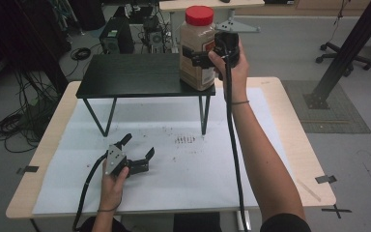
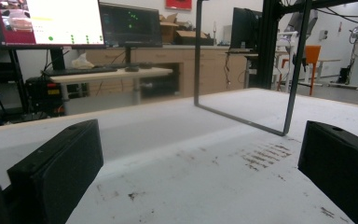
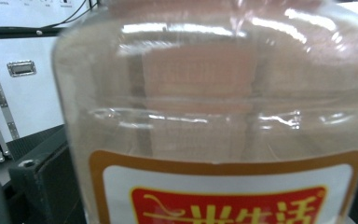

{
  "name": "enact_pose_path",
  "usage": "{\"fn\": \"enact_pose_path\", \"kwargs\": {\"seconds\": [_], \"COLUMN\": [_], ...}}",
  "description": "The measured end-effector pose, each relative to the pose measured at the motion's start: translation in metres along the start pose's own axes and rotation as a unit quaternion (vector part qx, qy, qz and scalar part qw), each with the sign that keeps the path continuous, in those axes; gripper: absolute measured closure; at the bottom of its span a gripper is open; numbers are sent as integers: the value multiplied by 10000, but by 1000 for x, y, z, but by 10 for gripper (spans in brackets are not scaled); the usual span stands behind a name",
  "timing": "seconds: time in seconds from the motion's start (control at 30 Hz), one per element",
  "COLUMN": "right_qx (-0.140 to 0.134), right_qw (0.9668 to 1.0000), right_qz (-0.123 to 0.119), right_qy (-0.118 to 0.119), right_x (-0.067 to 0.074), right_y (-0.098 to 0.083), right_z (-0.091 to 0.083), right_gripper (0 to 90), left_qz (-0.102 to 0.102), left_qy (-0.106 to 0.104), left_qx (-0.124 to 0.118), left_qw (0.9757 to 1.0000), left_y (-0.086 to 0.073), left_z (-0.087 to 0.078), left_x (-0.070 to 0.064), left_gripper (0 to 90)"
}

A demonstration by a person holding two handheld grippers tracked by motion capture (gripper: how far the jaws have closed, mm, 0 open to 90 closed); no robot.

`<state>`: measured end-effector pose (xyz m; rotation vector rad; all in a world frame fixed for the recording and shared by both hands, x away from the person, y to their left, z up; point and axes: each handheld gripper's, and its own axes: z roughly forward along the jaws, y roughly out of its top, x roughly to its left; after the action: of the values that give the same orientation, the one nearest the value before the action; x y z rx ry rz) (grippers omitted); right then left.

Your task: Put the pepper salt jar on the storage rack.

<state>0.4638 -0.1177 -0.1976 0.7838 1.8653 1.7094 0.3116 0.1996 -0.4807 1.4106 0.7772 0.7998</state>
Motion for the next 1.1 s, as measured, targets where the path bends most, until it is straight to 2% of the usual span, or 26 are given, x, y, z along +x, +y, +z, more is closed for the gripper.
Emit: {"fn": "enact_pose_path", "kwargs": {"seconds": [0.3,0.67,1.1], "right_qx": [-37,-71,-119], "right_qw": [10000,10000,9998], "right_qz": [51,1,67], "right_qy": [6,-16,-128], "right_x": [0,3,4], "right_y": [0,1,-5], "right_z": [-8,-20,-41], "right_gripper": [1,1,1], "left_qz": [-1,1,-10], "left_qy": [2,16,21], "left_qx": [-1,-2,3], "left_qw": [10000,10000,10000], "left_y": [0,0,0], "left_z": [0,0,0], "left_x": [0,0,0], "left_gripper": [2,2,4]}}
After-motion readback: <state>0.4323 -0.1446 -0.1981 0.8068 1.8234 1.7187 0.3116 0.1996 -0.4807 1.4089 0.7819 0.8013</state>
